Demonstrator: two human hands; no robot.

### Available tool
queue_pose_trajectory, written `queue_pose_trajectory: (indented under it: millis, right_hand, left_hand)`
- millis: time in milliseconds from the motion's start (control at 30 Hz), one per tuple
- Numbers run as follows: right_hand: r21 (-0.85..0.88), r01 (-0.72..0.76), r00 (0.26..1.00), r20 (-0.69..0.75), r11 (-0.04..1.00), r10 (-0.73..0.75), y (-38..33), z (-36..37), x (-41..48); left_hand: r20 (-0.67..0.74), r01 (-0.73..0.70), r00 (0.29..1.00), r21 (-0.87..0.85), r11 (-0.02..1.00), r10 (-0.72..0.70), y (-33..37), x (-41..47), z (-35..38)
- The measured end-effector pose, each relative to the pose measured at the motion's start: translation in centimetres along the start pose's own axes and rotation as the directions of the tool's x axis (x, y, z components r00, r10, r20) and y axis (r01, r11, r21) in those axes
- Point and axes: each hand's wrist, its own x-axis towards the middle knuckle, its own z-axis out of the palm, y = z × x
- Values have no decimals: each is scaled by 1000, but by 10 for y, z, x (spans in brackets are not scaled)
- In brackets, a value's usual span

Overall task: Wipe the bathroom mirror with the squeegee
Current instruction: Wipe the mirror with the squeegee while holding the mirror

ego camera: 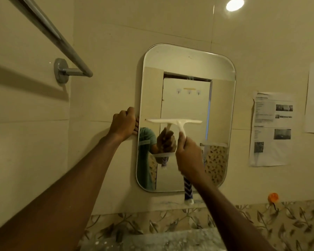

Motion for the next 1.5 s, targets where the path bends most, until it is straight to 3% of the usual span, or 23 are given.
queue_pose_trajectory:
  millis: [267, 400, 533, 667, 800, 900, 1067, 1333, 1433, 1500]
  right_hand:
    - [-164, -125, 975, 162, 979, 151, 46, 41, -96]
    - [-4, -54, 993, 106, 999, 54, 19, 25, -65]
    - [3, 51, 999, 19, 999, -51, 3, 23, -24]
    - [-48, -29, 991, 131, 998, 35, 43, 37, -74]
    - [-85, -124, 967, 212, 989, 139, 65, 32, -108]
    - [9, -73, 991, 114, 997, 71, 48, 1, -67]
    - [-94, 27, 996, -86, 995, -35, 45, -44, 21]
    - [-89, -95, 995, -18, 991, 94, 112, -17, -76]
    - [-65, -91, 995, 24, 994, 93, 110, -30, -66]
    - [-42, -63, 998, -31, 997, 62, 104, -50, -33]
  left_hand:
    - [37, -14, 999, -11, 1000, 14, -1, 3, -1]
    - [23, -14, 1000, -16, 1000, 15, 0, 1, 0]
    - [15, -14, 1000, 14, 1000, 14, 1, 0, 0]
    - [8, 8, 1000, 18, 1000, -8, 0, 0, 0]
    - [21, -67, 998, 139, 988, 64, -1, -9, 2]
    - [15, -80, 997, 174, 981, 79, -8, -13, 3]
    - [1, -44, 999, 130, 991, 44, -21, -17, 7]
    - [-63, -93, 992, 166, 982, 105, -26, -17, 12]
    - [-79, -82, 992, 156, 984, 96, -23, -19, 12]
    - [-81, -79, 992, 152, 985, 92, -21, -20, 12]
